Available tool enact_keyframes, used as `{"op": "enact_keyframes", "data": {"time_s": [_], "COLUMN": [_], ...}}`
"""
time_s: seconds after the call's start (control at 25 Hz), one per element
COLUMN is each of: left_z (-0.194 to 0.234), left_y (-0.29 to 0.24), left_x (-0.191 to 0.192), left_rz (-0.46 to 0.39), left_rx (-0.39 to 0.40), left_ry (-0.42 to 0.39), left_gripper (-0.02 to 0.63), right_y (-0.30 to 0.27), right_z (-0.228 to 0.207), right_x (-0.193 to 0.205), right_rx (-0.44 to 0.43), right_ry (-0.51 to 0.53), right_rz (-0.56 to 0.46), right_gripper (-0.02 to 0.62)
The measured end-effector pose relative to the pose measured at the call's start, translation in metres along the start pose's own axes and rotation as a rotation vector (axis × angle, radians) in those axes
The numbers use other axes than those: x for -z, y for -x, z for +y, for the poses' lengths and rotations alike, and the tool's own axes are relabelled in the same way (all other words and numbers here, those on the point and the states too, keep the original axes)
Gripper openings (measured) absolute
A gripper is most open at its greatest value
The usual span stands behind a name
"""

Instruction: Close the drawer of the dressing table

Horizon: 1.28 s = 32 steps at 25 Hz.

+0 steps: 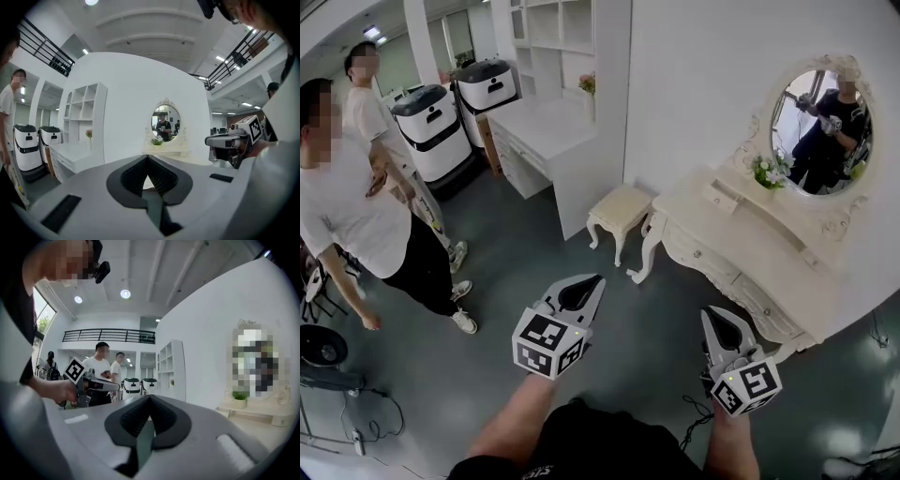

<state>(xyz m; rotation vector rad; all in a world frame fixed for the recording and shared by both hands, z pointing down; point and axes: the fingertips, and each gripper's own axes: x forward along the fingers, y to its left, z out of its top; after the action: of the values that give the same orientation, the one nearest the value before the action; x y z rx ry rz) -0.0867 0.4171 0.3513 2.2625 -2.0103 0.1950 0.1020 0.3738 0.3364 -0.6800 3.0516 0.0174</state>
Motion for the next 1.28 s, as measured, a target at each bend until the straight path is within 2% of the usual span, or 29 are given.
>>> {"op": "enact_keyframes", "data": {"time_s": [0.12,0.24,0.32,0.48,0.84,1.28], "left_z": [-0.013,-0.02,-0.018,-0.01,0.016,0.082], "left_y": [0.003,0.005,0.003,-0.015,-0.094,-0.199], "left_x": [0.012,0.027,0.033,0.028,0.003,-0.015], "left_rz": [0.027,0.043,0.048,0.052,0.015,0.026], "left_rx": [-0.011,0.002,0.008,0.01,0.067,0.139], "left_ry": [-0.041,-0.009,0.015,0.003,-0.002,0.019], "left_gripper": [0.006,0.006,0.006,0.006,0.006,0.006], "right_y": [0.012,0.023,0.028,0.024,-0.021,-0.121], "right_z": [-0.002,-0.012,-0.019,-0.039,-0.091,-0.152], "right_x": [0.021,0.036,0.037,0.029,0.019,0.025], "right_rx": [-0.01,0.023,0.038,0.051,0.086,0.125], "right_ry": [-0.049,-0.12,-0.144,-0.158,-0.145,-0.179], "right_rz": [0.043,0.048,0.04,0.019,0.033,0.079], "right_gripper": [0.009,0.009,0.009,0.01,0.011,0.011]}}
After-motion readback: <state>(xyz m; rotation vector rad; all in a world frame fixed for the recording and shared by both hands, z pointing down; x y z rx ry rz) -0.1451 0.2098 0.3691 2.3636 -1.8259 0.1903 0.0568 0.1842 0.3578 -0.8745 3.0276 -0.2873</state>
